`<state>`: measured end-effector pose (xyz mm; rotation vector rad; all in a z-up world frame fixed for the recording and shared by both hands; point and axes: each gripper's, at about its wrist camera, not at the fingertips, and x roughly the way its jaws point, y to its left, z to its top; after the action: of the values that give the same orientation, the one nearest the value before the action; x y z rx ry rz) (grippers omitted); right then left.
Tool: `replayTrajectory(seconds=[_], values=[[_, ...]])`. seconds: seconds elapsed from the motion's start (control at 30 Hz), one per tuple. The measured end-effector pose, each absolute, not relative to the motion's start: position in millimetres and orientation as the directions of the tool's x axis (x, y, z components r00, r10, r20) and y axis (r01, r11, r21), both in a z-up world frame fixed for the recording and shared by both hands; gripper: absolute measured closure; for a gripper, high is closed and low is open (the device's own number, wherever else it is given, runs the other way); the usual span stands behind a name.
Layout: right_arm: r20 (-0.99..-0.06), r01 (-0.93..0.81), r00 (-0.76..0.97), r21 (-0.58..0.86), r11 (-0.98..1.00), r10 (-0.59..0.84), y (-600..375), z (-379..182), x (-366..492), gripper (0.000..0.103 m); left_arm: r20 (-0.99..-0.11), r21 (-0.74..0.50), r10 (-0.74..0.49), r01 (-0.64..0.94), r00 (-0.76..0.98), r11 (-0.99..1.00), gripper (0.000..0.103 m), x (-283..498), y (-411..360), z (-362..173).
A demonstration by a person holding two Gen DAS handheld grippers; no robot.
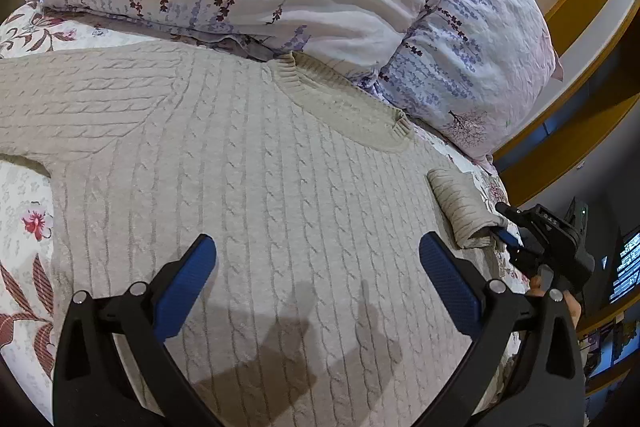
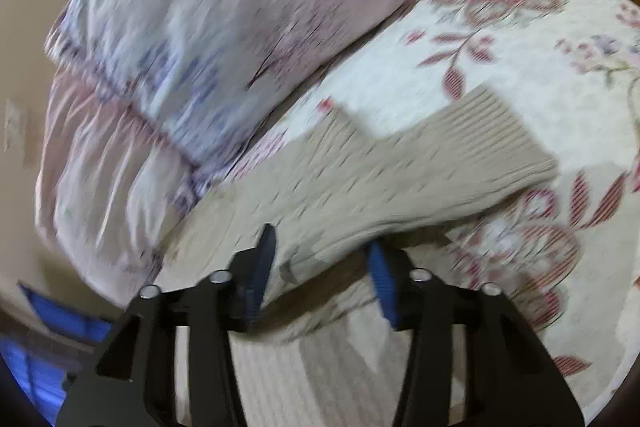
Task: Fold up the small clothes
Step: 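Fold the held sleeve across the sweater body with the right tool, then open, then grasp the other sleeve cuff with the left tool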
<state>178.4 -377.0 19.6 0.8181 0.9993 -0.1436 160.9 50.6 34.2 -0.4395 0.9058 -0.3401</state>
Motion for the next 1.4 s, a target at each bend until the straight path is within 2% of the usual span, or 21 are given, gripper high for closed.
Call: replayTrajectory(seconds=[0.1,0.2,0.27,0.37,0.43,0.47,0.5,0.53,0.6,0.63,0.73,0.87,0.97,1.03,1.33,1.4], values=[[-0.816,0.465,0.559,0.457,0.758,0.148,-372,25,190,0.089,-0.674,-0.497,-0.455,0.098,0.582,0.862,0.002,160,54,36],[-0.786,0.36,0.606,0.41,0.838,0.124,-340,50,201,0.092,-0.664,-0.502,-0.454,0.097,0.593,0.86,0.002,159,58,38],[-0.748,0.236,0.642,0.403,0.884,0.17,-307,70,207,0.092,-0.655,-0.514,-0.462,0.095,0.598,0.852,0.002,159,60,39],[-0.73,-0.082,0.581,0.389,0.918,0.361,-221,82,215,0.092,-0.645,-0.54,-0.478,0.087,0.596,0.837,0.002,160,63,39],[-0.772,-0.23,0.435,0.402,0.886,0.463,-173,67,218,0.08,-0.642,-0.559,-0.492,0.08,0.588,0.825,0.002,161,64,37],[-0.788,-0.266,0.378,0.411,0.872,0.487,-158,58,218,0.067,-0.644,-0.568,-0.499,0.073,0.58,0.82,0.002,162,64,36],[-0.804,-0.29,0.321,0.42,0.86,0.501,-145,47,215,0.06,-0.645,-0.575,-0.505,0.07,0.574,0.815,0.002,162,64,35],[-0.81,-0.292,0.303,0.422,0.858,0.502,-142,41,211,0.059,-0.646,-0.585,-0.513,0.065,0.565,0.808,0.002,163,65,33],[-0.808,-0.259,0.298,0.445,0.857,0.509,-150,35,205,0.048,-0.646,-0.595,-0.521,0.059,0.558,0.802,0.003,164,67,31],[-0.802,-0.218,0.3,0.469,0.856,0.516,-162,34,203,0.046,-0.648,-0.596,-0.521,0.057,0.555,0.801,0.004,165,67,30],[-0.784,-0.066,0.33,0.536,0.841,0.526,-209,34,198,0.045,-0.654,-0.607,-0.528,0.04,0.542,0.794,0.009,171,69,26],[-0.795,0.256,0.397,0.576,0.776,0.458,-294,23,178,0.045,-0.657,-0.649,-0.543,-0.026,0.523,0.76,0.013,183,76,16],[-0.803,0.423,0.454,0.575,0.7,0.385,-345,14,161,0.049,-0.649,-0.682,-0.555,-0.075,0.521,0.727,0.022,190,84,10],[-0.793,0.475,0.475,0.596,0.648,0.381,-363,8,156,0.055,-0.646,-0.693,-0.555,-0.098,0.523,0.714,0.026,194,89,8],[-0.748,0.52,0.553,0.654,0.55,0.366,-380,-1,157,0.066,-0.651,-0.719,-0.555,-0.185,0.518,0.67,0.049,223,101,2],[-0.752,0.536,0.552,0.651,0.537,0.36,-382,-2,158,0.071,-0.649,-0.721,-0.56,-0.179,0.515,0.67,0.067,231,99,-1]])
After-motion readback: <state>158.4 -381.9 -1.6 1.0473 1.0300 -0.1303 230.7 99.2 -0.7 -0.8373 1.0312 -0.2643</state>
